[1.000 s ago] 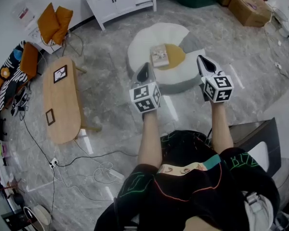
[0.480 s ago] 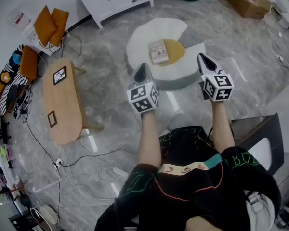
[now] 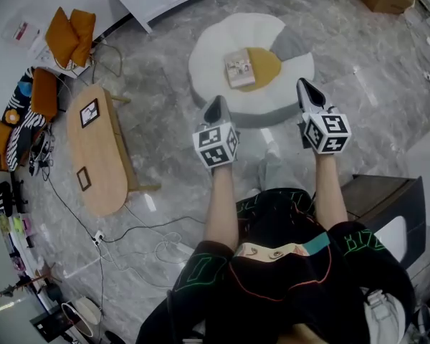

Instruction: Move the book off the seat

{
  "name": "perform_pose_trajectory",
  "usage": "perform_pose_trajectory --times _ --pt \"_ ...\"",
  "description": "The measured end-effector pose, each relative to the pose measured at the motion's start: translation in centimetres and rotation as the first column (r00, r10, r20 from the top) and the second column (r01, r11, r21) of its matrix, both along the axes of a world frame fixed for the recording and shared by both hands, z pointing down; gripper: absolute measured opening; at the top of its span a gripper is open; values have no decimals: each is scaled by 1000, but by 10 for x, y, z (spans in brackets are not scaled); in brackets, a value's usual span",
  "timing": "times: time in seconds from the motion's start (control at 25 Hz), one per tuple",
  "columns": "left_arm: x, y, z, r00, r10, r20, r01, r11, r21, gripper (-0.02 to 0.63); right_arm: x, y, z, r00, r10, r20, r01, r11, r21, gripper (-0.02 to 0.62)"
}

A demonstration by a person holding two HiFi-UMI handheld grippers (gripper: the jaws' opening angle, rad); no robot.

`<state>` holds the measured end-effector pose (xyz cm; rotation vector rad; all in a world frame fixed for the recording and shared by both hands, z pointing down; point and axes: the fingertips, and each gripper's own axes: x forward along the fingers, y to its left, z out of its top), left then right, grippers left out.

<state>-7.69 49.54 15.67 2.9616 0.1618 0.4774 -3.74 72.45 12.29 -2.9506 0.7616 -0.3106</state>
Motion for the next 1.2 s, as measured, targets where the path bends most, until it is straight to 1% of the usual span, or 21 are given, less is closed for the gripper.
perform_pose_trajectory --times 0.16,0.28,0.44,0.52,0.64,0.8,0.96,1.08,1.2 --pt "30 10 30 996 45 71 -47 999 22 11 23 11 31 998 36 57 -38 999 31 3" --pt "62 28 45 994 66 91 -68 997 21 11 50 33 49 994 62 91 -66 997 37 3" --pt "107 54 50 989 87 120 -90 996 16 11 94 63 53 988 95 121 -100 994 36 3" --pt "123 60 55 987 88 133 -91 996 15 11 113 70 57 987 98 129 -104 994 40 3" --pt "146 56 55 987 64 145 -69 997 31 11 146 68 58 988 78 132 -87 994 62 3" --pt "169 41 40 990 24 137 -34 997 66 11 188 50 48 992 33 119 -46 993 109 3" --pt "178 17 31 992 -24 125 13 996 89 11 211 21 42 994 -25 106 11 991 136 3" --pt "182 6 25 990 -66 126 55 994 92 11 225 5 39 991 -71 112 55 988 145 3" --pt "188 3 28 988 -69 136 56 994 95 11 239 -3 42 989 -78 130 58 987 150 3"
